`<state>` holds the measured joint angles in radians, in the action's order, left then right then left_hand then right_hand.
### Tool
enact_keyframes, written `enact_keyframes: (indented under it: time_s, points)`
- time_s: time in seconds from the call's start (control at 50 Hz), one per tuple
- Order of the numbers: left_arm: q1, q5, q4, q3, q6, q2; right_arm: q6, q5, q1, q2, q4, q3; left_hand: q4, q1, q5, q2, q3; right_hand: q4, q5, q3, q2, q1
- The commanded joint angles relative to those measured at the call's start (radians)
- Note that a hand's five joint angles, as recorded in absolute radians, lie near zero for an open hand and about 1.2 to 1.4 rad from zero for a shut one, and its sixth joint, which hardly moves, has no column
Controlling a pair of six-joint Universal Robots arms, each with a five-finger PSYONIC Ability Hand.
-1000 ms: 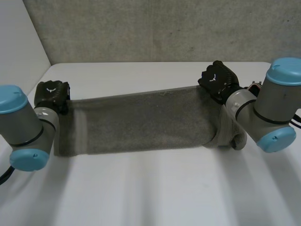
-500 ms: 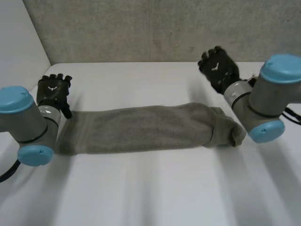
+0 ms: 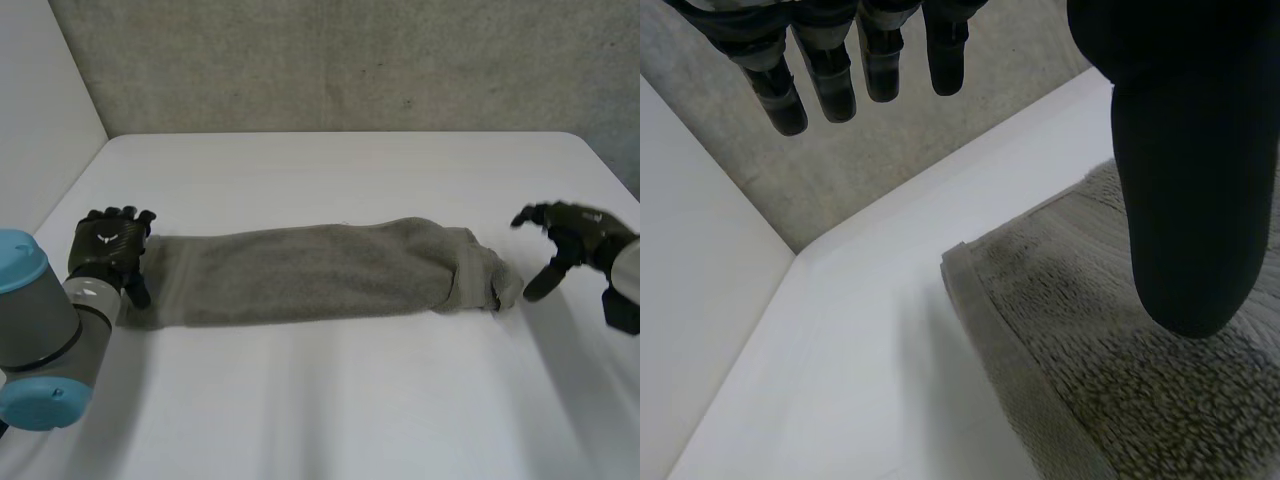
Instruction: Fold the laundry
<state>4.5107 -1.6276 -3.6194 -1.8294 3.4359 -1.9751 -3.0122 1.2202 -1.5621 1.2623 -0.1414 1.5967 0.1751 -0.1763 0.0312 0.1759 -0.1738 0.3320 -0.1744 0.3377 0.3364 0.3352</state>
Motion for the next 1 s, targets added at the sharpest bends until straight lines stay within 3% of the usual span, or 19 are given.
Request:
enact_keyframes:
  time_s: [0.02, 0.2, 0.3, 0.34, 0.4, 0.46, 0.56, 0.62, 0.64, 0.66, 0.7, 0.78, 0.82, 0.88, 1.0]
  points:
    - [-0.001, 0.0, 0.007, 0.015, 0.002, -0.017, -0.108, -0.1, 0.039, -0.014, 0.089, 0.106, 0.047, -0.046, 0.017, 0.046, -0.049, 0.128, -0.111, 0.123, 0.124, 0.125]
    - [-0.001, 0.0, 0.01, 0.013, 0.002, -0.024, -0.18, -0.083, 0.036, -0.064, 0.175, 0.114, 0.047, -0.046, 0.017, 0.046, -0.049, 0.237, -0.22, 0.232, 0.233, 0.234]
    - [-0.001, 0.0, 0.01, 0.009, 0.002, -0.022, -0.188, -0.036, 0.031, -0.084, 0.241, 0.108, 0.047, -0.046, 0.017, 0.046, -0.049, 0.508, -0.491, 0.502, 0.503, 0.504]
    - [-0.002, 0.0, 0.01, 0.009, 0.002, -0.024, -0.177, -0.004, 0.03, -0.101, 0.259, 0.092, 0.044, -0.043, 0.014, 0.043, -0.046, 0.872, -0.855, 0.867, 0.868, 0.869]
    - [-0.002, 0.0, 0.008, 0.009, 0.002, -0.025, -0.151, 0.016, 0.04, -0.098, 0.27, 0.075, 0.044, -0.043, 0.014, 0.043, -0.046, 1.064, -1.047, 1.059, 1.06, 1.061]
    - [-0.002, 0.0, 0.007, 0.009, 0.002, -0.027, -0.109, 0.027, 0.045, -0.095, 0.278, 0.062, 0.044, -0.043, 0.014, 0.043, -0.046, 1.064, -1.047, 1.059, 1.06, 1.061]
    - [-0.002, 0.0, 0.007, 0.012, 0.002, -0.025, 0.171, 0.055, 0.097, -0.074, 0.318, 0.094, 0.041, -0.04, 0.011, 0.041, -0.043, 1.064, -1.047, 1.059, 1.06, 1.061]
    - [-0.002, 0.0, 0.007, 0.013, 0.002, -0.027, 0.2, 0.058, 0.096, -0.077, 0.315, 0.101, 0.041, -0.04, 0.011, 0.041, -0.043, 1.064, -1.047, 1.059, 1.06, 1.061]
    - [-0.002, 0.0, 0.007, 0.013, 0.002, -0.027, 0.197, 0.055, 0.093, -0.078, 0.309, 0.109, 0.041, -0.04, 0.011, 0.041, -0.043, 0.702, -0.685, 0.696, 0.698, 0.699]
    - [-0.002, 0.0, 0.007, 0.013, 0.002, -0.028, 0.175, 0.055, 0.091, -0.074, 0.307, 0.115, 0.041, -0.04, 0.011, 0.041, -0.043, 0.303, -0.286, 0.297, 0.299, 0.3]
    - [-0.002, 0.0, 0.007, 0.013, 0.002, -0.028, 0.133, 0.056, 0.093, -0.064, 0.301, 0.115, 0.041, -0.04, 0.011, 0.041, -0.043, 0.171, -0.154, 0.165, 0.167, 0.168]
    - [-0.002, 0.0, 0.007, 0.012, 0.002, -0.027, 0.007, 0.038, 0.091, -0.055, 0.275, 0.117, 0.038, -0.037, 0.008, 0.038, -0.04, 0.135, -0.118, 0.129, 0.13, 0.131]
    - [-0.002, 0.0, 0.007, 0.012, 0.002, -0.027, -0.12, -0.017, 0.089, -0.054, 0.244, 0.115, 0.036, -0.034, 0.005, 0.035, -0.037, 0.146, -0.129, 0.141, 0.142, 0.143]
    - [-0.002, 0.0, 0.007, 0.013, 0.002, -0.027, -0.195, -0.079, 0.086, -0.06, 0.224, 0.115, 0.033, -0.031, 0.002, 0.032, -0.034, 0.161, -0.144, 0.155, 0.157, 0.158]
    - [-0.002, 0.0, 0.005, 0.012, 0.002, -0.028, -0.248, -0.106, 0.088, -0.069, 0.22, 0.12, 0.03, -0.028, -0.001, 0.029, -0.031, 0.173, -0.156, 0.167, 0.168, 0.17]
